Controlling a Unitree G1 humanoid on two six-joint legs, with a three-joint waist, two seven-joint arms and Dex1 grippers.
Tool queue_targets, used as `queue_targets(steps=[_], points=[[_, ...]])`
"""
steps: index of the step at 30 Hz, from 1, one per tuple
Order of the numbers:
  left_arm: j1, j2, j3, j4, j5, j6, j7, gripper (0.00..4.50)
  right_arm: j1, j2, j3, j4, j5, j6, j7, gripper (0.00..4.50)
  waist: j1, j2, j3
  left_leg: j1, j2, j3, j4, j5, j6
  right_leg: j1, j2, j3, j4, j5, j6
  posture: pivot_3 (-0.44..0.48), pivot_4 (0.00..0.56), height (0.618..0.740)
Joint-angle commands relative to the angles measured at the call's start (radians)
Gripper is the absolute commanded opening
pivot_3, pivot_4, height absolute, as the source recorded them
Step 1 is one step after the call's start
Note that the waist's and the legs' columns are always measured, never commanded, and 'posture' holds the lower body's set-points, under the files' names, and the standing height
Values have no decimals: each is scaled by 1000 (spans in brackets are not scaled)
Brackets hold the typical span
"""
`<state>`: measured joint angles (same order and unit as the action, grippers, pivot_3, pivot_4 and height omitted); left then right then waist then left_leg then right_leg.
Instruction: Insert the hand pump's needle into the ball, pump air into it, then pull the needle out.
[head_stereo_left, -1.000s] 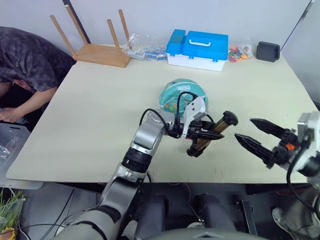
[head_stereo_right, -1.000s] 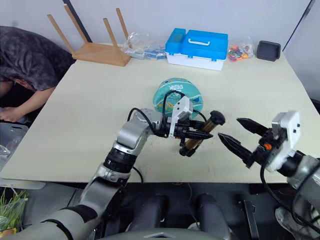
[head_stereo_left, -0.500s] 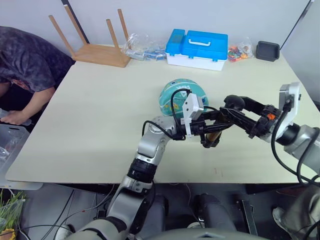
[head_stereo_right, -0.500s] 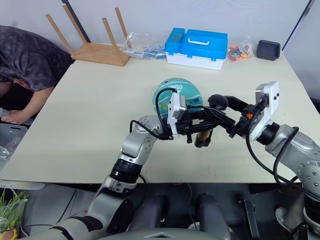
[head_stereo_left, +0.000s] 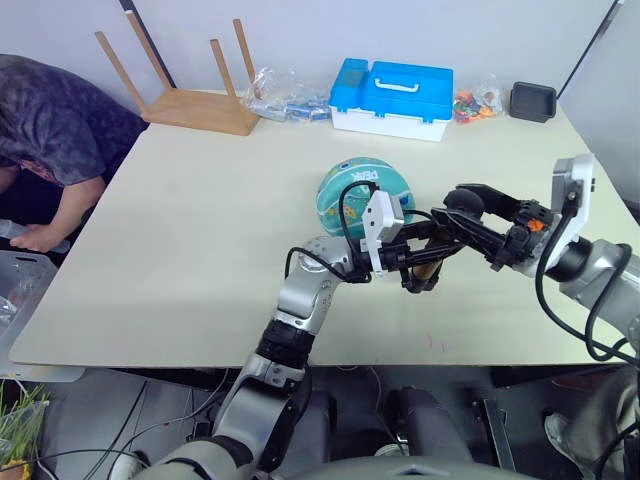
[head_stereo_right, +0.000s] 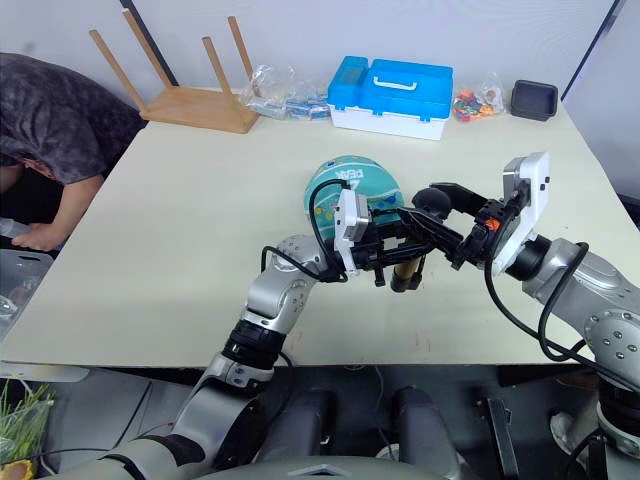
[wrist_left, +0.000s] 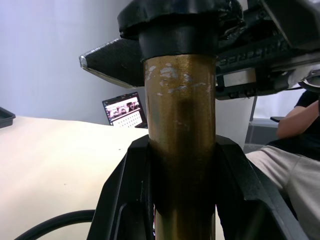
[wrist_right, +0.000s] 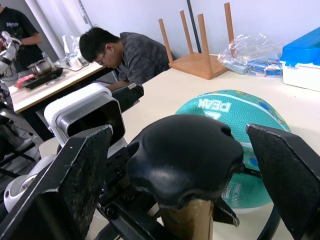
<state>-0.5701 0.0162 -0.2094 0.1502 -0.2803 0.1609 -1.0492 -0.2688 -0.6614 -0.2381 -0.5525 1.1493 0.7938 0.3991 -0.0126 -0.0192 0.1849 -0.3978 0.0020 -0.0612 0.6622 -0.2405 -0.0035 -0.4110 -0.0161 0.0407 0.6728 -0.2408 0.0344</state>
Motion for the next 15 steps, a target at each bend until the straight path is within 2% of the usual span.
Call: queue_targets(steps=[1,6,8,12,13,15], points=[[-3,-4,-14,-40,-28,-12,1,1053,-25,5,-2,-25,-4,-24,14,4500,0,0,0,0,0,0,0,0,0,0,0,0,0,0,0,0,150,740],[-1,5,-20,-41,-32,-6,-2,1053,-43,7,1,-22,-5,-19,20,4500,-1,0,0,0,0,0,0,0,0,0,0,0,0,0,0,0,150,740],[-1,10,-23,-41,-35,-3,-2,1053,-49,7,3,-21,-6,-15,21,3965,0,0,0,0,0,0,0,0,0,0,0,0,0,0,0,0,150,740],[-3,14,-29,-42,-42,1,2,1053,-48,-3,11,-20,-11,-7,32,2266,-1,0,0,0,0,0,0,0,0,0,0,0,0,0,0,0,150,740],[-4,15,-30,-42,-43,2,3,1053,-47,-5,14,-20,-15,-6,35,2073,-1,0,0,0,0,0,0,0,0,0,0,0,0,0,0,0,150,740],[-6,17,-31,-41,-45,2,3,1053,-47,-13,20,-19,-27,-3,43,2074,0,0,0,0,0,0,0,0,0,0,0,0,0,0,0,0,150,740]])
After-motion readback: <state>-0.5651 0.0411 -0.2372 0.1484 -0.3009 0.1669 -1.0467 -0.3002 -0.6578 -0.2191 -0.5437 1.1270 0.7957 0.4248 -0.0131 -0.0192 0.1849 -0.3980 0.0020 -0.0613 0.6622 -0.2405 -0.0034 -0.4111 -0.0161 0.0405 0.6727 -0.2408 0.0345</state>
